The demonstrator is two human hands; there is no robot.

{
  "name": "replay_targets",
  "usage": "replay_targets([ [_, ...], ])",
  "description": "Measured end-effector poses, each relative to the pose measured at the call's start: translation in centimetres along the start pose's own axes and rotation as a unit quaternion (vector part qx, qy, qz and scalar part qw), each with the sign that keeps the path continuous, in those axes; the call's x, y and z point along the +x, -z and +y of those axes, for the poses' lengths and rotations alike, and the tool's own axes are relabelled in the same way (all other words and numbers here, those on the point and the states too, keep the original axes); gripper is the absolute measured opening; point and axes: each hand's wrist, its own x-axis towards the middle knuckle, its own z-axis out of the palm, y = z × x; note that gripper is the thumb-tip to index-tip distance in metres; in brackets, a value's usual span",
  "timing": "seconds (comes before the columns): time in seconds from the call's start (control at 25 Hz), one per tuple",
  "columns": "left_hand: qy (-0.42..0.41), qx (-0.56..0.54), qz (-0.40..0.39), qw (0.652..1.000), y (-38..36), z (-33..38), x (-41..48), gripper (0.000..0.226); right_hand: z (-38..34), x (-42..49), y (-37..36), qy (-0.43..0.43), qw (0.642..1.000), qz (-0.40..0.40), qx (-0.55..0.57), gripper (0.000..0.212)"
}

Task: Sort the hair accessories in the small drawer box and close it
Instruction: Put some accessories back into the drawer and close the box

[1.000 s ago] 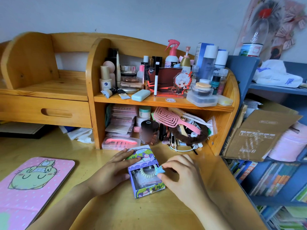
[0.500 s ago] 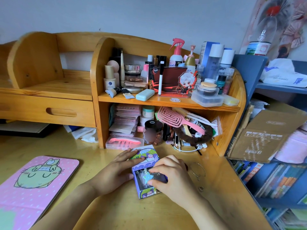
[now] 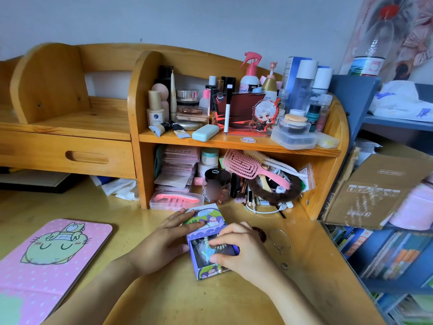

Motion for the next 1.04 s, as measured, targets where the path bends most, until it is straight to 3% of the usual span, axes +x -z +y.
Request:
replay_targets([
  [0.52,0.002,0.003,-0.004,1.0,-0.1,-0.2,0.1,0.057,-0.1,-0.3,0.5,0.006,1.0,0.018,0.003,0.043],
  [0.68,0.006,-0.002,-0.003,1.0,-0.1,-0.1,0.1,0.057,0.0,-0.8,1.4,0.004,0.999,0.034,0.002,0.036],
  [0.8,0.006,-0.002,-0.004,1.0,-0.1,-0.1,0.0,0.058,0.5,-1.5,2.8,-0.021,0.997,0.07,0.022,0.023],
  [1.04,0.007,-0.005,0.0,1.0,-0.2,-0.2,0.0,0.058,3.2,-4.0,5.9,-0.089,0.99,0.104,0.033,0.023],
])
